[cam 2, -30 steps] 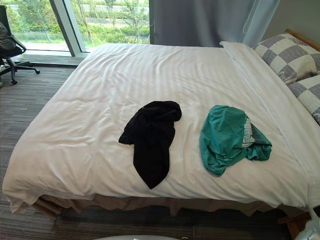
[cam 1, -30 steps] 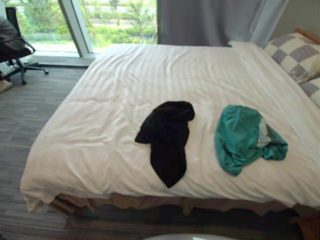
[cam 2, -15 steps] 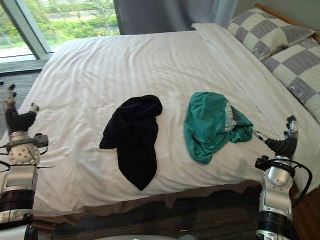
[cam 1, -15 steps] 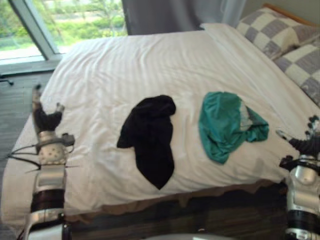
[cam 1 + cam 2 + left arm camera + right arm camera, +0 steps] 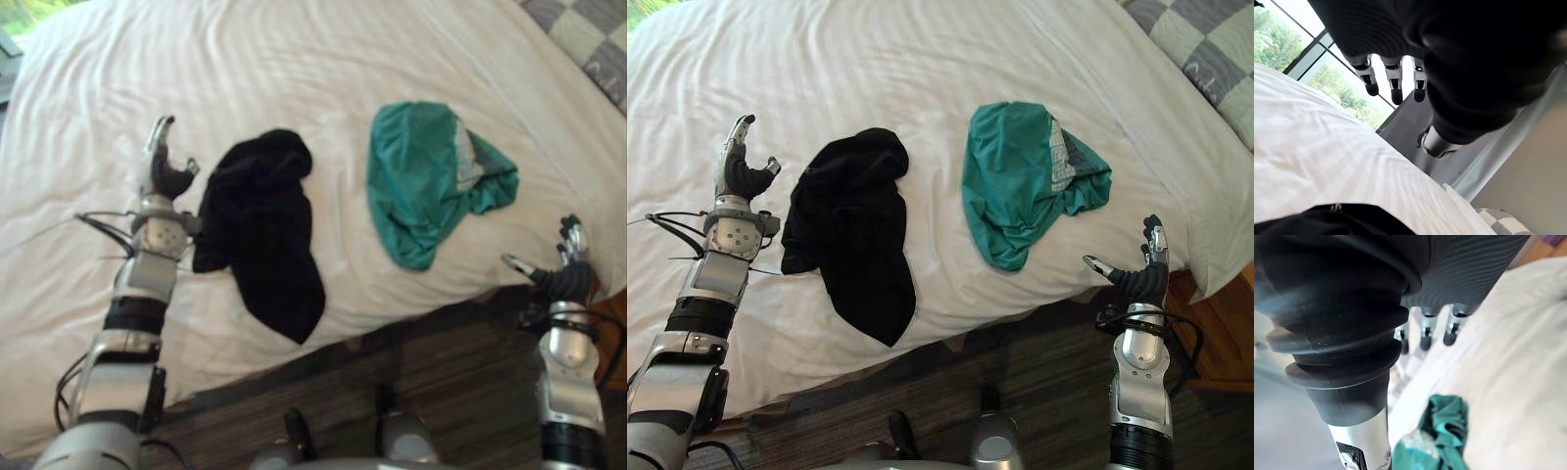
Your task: Tidy the bed and pick cloth on bed and put in laundry
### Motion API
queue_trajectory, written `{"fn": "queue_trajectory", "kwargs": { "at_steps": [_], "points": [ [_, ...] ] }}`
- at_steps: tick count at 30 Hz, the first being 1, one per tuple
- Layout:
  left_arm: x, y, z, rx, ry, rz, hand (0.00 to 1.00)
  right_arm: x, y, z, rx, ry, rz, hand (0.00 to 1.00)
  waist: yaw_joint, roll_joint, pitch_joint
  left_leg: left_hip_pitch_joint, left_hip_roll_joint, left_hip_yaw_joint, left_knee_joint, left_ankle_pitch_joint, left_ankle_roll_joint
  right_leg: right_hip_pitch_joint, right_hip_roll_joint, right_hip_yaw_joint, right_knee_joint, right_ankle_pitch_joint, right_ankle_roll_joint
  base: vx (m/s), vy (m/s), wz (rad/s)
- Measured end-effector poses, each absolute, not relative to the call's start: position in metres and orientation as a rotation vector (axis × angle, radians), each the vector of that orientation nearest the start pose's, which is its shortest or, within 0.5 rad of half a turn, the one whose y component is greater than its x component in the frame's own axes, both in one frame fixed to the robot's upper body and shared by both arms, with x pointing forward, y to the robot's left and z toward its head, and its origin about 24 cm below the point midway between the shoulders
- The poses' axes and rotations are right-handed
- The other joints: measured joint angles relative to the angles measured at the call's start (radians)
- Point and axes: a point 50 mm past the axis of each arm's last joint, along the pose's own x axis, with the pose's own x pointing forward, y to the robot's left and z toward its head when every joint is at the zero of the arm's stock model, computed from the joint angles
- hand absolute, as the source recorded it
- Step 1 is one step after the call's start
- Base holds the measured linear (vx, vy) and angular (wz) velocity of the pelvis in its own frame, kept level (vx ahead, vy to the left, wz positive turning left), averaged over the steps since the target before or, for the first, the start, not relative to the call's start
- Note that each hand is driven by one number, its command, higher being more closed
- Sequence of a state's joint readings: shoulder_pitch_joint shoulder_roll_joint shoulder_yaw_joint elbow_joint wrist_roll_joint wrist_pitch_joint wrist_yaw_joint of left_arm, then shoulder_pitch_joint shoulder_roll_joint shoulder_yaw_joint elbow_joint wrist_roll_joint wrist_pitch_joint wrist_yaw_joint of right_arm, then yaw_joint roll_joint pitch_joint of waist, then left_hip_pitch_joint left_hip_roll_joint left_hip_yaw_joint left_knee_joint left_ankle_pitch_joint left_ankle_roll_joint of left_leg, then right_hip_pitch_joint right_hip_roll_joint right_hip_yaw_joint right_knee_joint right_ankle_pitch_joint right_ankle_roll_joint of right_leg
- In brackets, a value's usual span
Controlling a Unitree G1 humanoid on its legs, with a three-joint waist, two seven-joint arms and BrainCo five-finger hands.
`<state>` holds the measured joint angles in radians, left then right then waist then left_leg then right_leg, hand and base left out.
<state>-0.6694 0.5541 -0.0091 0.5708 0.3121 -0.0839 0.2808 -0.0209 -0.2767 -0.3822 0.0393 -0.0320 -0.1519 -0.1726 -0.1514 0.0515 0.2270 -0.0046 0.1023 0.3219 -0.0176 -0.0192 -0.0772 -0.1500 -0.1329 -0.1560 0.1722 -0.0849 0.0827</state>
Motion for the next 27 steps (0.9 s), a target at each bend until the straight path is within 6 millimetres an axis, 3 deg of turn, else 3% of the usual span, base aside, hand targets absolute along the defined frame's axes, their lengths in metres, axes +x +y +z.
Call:
{"fn": "queue_trajectory", "kwargs": {
  "at_steps": [10,18,19,22,23,24,25,27],
  "points": [
    [0.386,0.258,0.176,0.971,-0.142,0.336,0.0,0.233,-0.276,0.102,-0.264,-0.31,-0.502,0.0,-0.009,0.011,0.121,-0.074,-0.002,0.027,0.035,0.0,0.0,-0.071,-0.005,0.026,-0.003,0.023,-0.003,0.0,0.007,-0.06],
    [0.393,0.256,0.161,1.099,-0.02,0.263,0.0,0.233,-0.268,0.111,-0.237,-0.366,-0.494,0.0,-0.001,0.02,0.168,-0.129,-0.003,0.039,0.083,0.001,0.0,-0.09,-0.012,0.034,-0.041,0.06,-0.003,0.05,0.005,-0.01],
    [0.393,0.255,0.159,1.113,-0.014,0.257,1.0,0.235,-0.266,0.112,-0.234,-0.373,-0.49,0.0,-0.001,0.019,0.169,-0.143,-0.004,0.039,0.109,0.001,0.0,-0.09,-0.019,0.038,-0.042,0.063,-0.002,0.1,0.007,0.01],
    [0.394,0.251,0.154,1.131,-0.002,0.233,1.0,0.242,-0.262,0.121,-0.217,-0.413,-0.481,0.0,0.001,0.01,0.175,-0.206,0.003,0.04,0.236,-0.002,-0.002,-0.082,-0.04,0.051,-0.058,0.093,-0.009,0.08,0.012,0.07],
    [0.394,0.25,0.157,1.141,-0.012,0.237,1.0,0.247,-0.26,0.128,-0.2,-0.444,-0.473,0.0,0.0,-0.004,0.189,-0.228,-0.005,0.042,0.178,-0.033,-0.008,-0.08,-0.048,0.052,-0.058,0.101,-0.004,0.05,0.025,0.05],
    [0.396,0.247,0.161,1.147,-0.027,0.234,1.0,0.25,-0.26,0.135,-0.203,-0.469,-0.464,0.0,0.0,0.036,0.184,-0.208,0.002,0.036,0.025,0.078,-0.013,-0.082,-0.028,0.051,-0.057,0.102,0.0,0.05,0.037,-0.13],
    [0.397,0.244,0.164,1.149,-0.047,0.231,1.0,0.252,-0.26,0.14,-0.206,-0.488,-0.459,0.0,0.007,0.047,0.187,-0.2,0.017,0.045,-0.004,0.109,0.011,-0.083,-0.016,0.054,-0.058,0.097,0.008,0.07,0.072,-0.13],
    [0.397,0.241,0.177,1.159,-0.116,0.226,1.0,0.258,-0.257,0.151,-0.193,-0.531,-0.455,0.0,0.008,0.038,0.193,-0.204,0.001,0.036,-0.021,0.112,0.013,-0.091,-0.029,0.047,-0.056,0.096,0.009,0.08,0.106,0.05]
  ]
}}
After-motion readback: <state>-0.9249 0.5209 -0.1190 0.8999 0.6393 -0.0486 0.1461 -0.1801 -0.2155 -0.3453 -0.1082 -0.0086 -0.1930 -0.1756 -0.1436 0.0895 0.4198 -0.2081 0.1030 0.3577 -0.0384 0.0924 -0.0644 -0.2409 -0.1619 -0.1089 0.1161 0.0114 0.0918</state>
